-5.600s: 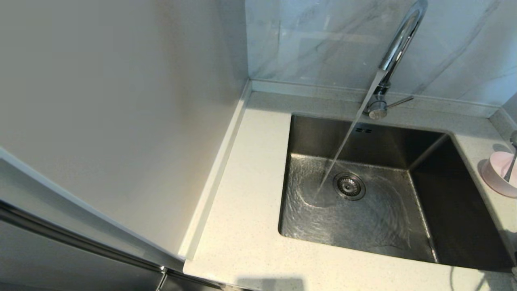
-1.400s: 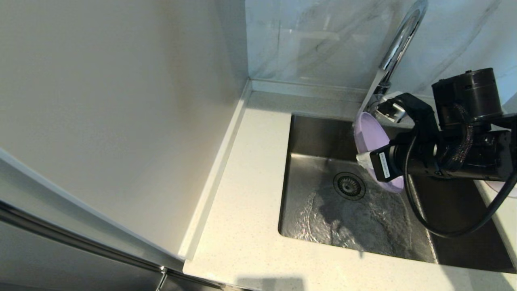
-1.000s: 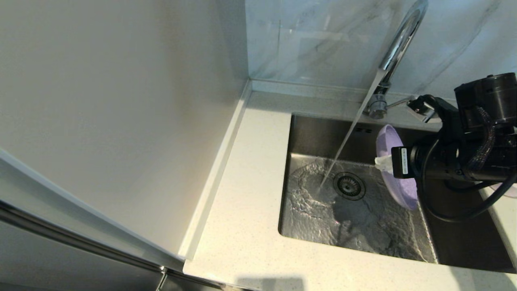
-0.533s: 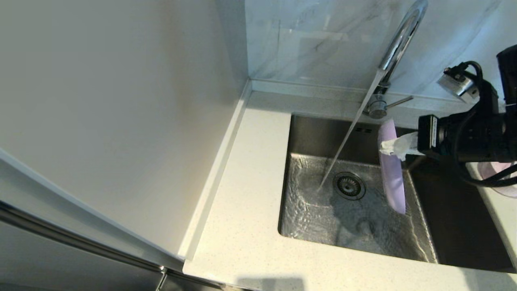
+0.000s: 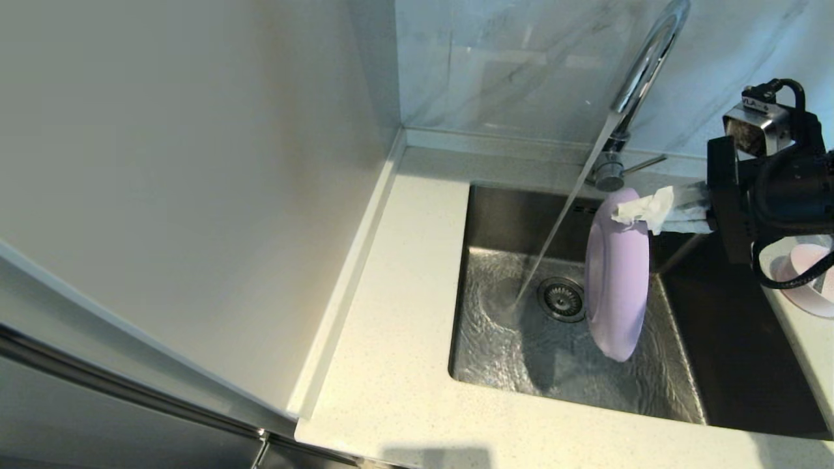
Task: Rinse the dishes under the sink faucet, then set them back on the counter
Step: Rinse the plate
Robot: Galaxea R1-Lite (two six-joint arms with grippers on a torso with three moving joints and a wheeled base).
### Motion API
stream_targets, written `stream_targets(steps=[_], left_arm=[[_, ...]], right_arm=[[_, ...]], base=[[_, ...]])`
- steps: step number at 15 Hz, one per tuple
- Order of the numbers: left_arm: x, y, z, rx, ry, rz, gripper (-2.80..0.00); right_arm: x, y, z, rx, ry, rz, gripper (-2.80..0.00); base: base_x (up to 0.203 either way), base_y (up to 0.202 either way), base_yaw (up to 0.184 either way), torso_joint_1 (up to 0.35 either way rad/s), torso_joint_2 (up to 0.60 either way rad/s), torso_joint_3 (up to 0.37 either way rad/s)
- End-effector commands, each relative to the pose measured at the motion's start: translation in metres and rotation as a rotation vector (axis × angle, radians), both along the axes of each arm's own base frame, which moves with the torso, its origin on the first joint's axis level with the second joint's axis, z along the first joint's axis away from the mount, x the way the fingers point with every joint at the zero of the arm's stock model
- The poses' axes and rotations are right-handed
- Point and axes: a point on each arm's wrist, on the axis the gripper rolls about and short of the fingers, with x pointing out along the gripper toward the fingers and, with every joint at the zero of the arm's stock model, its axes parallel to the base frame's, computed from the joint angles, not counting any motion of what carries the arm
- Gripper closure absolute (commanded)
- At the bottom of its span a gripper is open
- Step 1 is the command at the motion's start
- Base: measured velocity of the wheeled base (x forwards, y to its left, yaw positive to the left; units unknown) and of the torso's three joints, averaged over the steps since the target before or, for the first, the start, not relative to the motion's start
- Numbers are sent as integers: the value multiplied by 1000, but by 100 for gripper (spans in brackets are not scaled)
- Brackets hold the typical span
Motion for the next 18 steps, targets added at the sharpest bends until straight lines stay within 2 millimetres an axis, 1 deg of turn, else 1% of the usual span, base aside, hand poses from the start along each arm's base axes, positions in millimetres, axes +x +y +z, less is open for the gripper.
stream_targets(steps=[1,5,8,10,16,18], left_arm=[[0,0,0,0,0,-1,0],[0,0,0,0,0,0,0],[0,0,0,0,0,0,0],[0,0,0,0,0,0,0],[0,0,0,0,0,0,0],[0,0,0,0,0,0,0]], right_arm=[[12,3,3,52,39,-24,0],[36,7,7,115,85,-72,0],[53,4,9,133,85,-104,0],[59,2,9,133,80,-115,0],[77,4,13,135,52,-114,0],[82,-1,14,120,14,-122,0]], base=[[0,0,0,0,0,0],[0,0,0,0,0,0],[0,0,0,0,0,0],[0,0,0,0,0,0],[0,0,0,0,0,0],[0,0,0,0,0,0]])
